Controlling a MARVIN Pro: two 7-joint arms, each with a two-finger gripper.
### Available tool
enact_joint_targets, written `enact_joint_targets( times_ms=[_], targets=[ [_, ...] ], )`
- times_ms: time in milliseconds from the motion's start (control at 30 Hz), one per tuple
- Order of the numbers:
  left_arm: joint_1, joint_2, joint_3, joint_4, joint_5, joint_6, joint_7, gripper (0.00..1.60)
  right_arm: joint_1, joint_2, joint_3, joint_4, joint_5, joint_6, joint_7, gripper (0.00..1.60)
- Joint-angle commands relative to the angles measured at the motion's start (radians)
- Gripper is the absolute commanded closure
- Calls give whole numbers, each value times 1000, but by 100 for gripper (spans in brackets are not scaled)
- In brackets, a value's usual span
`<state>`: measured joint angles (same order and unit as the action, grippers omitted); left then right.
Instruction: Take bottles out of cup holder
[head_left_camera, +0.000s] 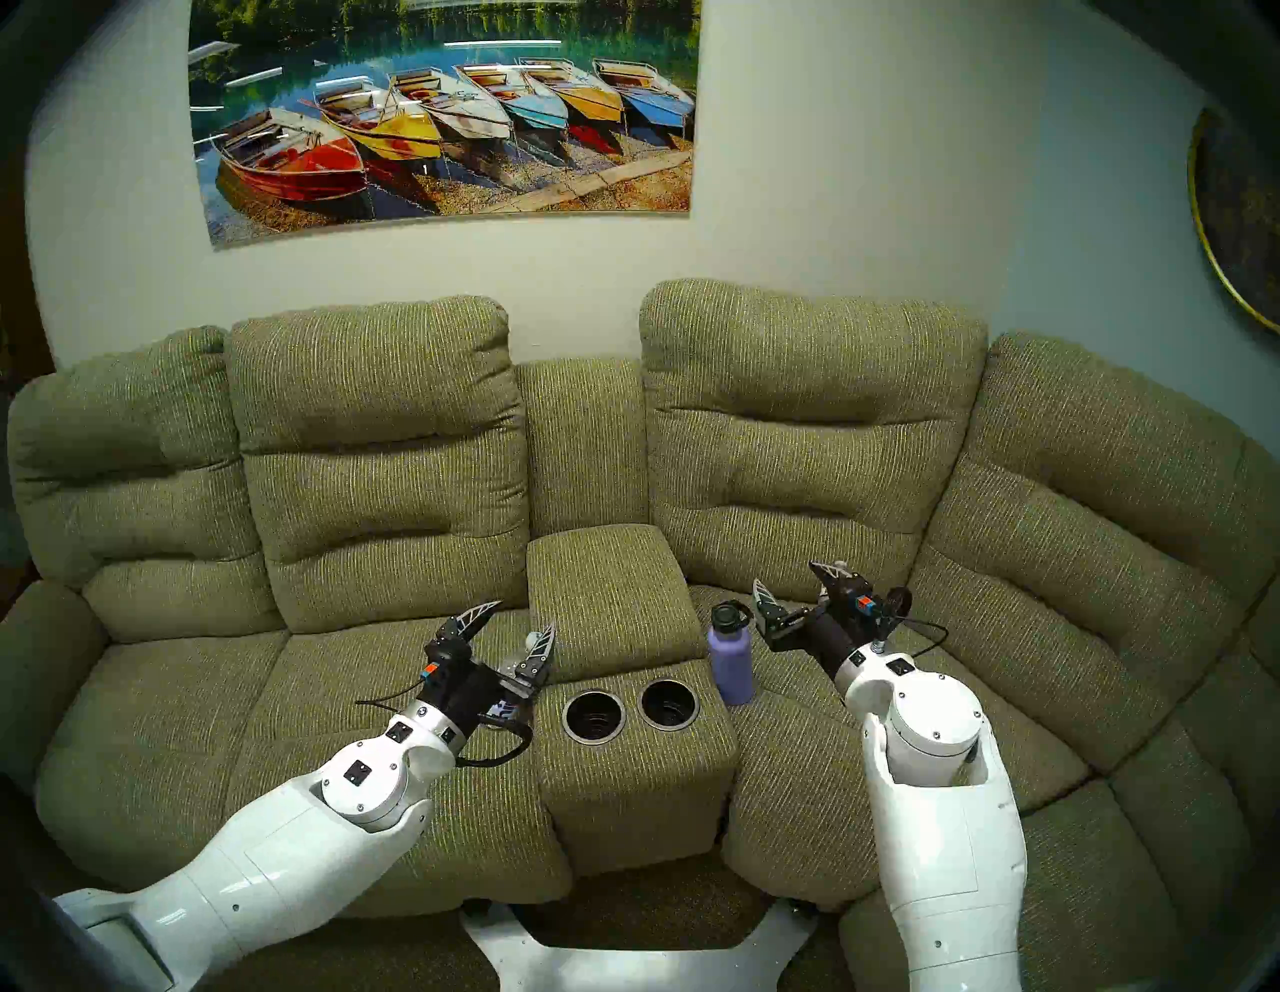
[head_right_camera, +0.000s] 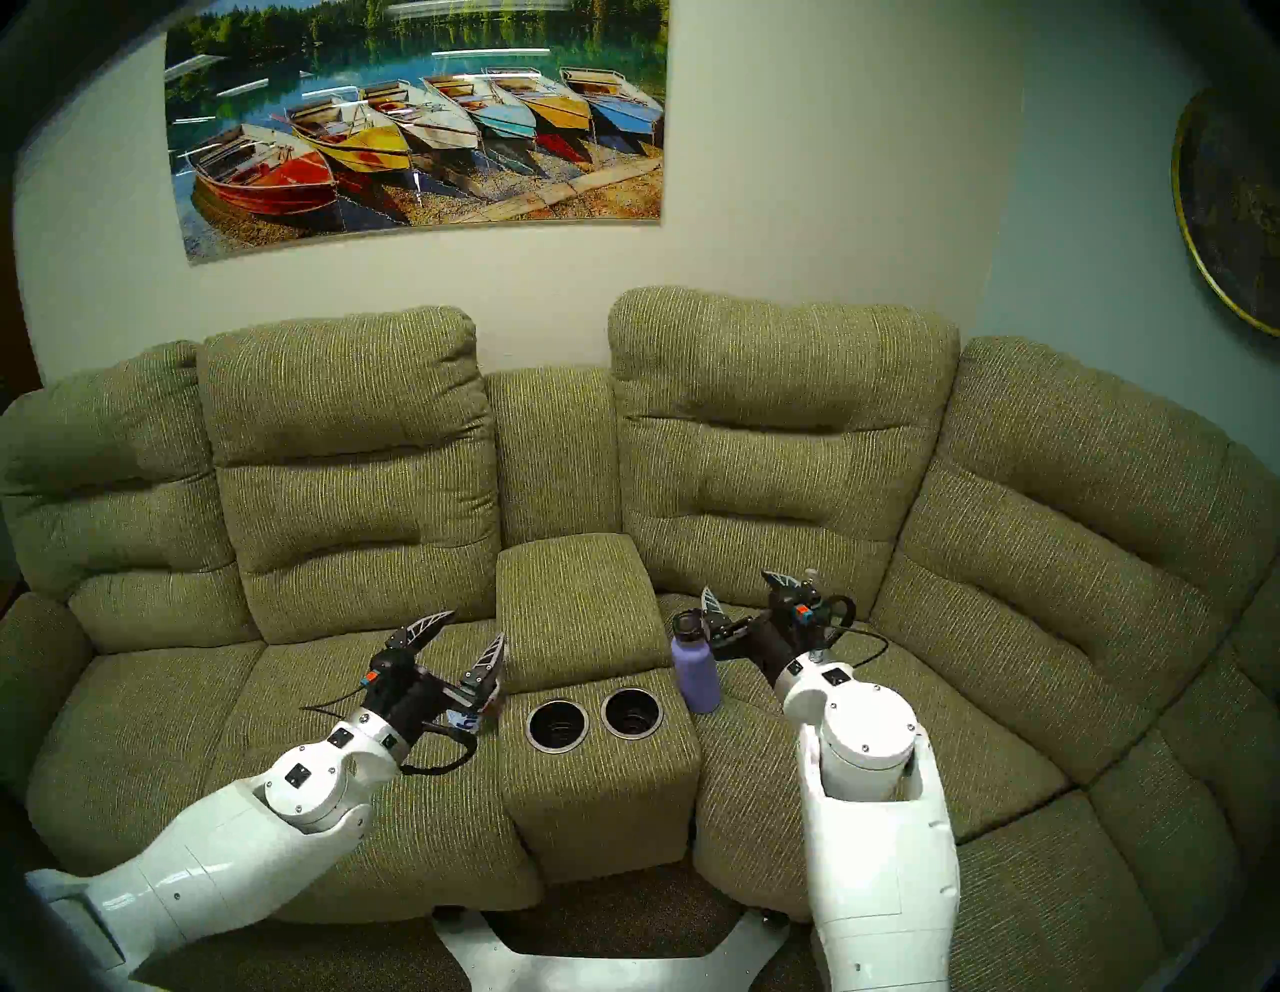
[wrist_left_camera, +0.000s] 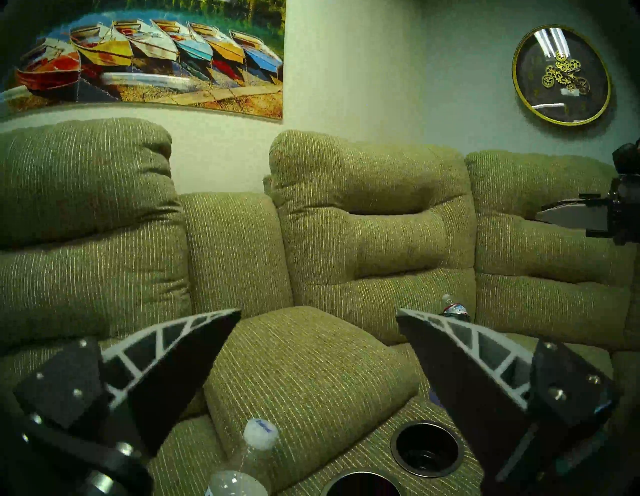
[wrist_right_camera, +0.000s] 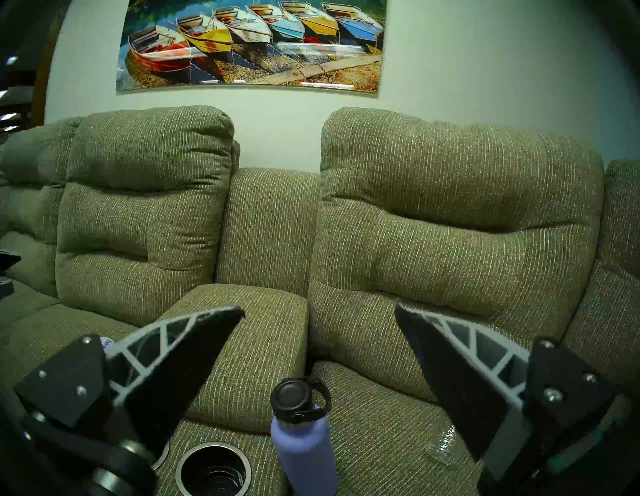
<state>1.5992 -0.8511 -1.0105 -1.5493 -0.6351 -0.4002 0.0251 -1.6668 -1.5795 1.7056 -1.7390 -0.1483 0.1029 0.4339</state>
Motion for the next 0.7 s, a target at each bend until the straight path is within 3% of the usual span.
enact_joint_targets(
  times_ms=[0, 167, 667],
  targets=[
    [42, 60, -27, -115, -26, 76, 48, 0, 6, 1, 1, -27, 2, -5, 1, 0],
    [58, 77, -36, -154, -35, 119, 77, 0, 6, 1, 1, -28, 2, -4, 2, 0],
    [61, 82, -37, -164, -39, 133, 88, 0, 6, 1, 1, -28, 2, -4, 2, 0]
  ],
)
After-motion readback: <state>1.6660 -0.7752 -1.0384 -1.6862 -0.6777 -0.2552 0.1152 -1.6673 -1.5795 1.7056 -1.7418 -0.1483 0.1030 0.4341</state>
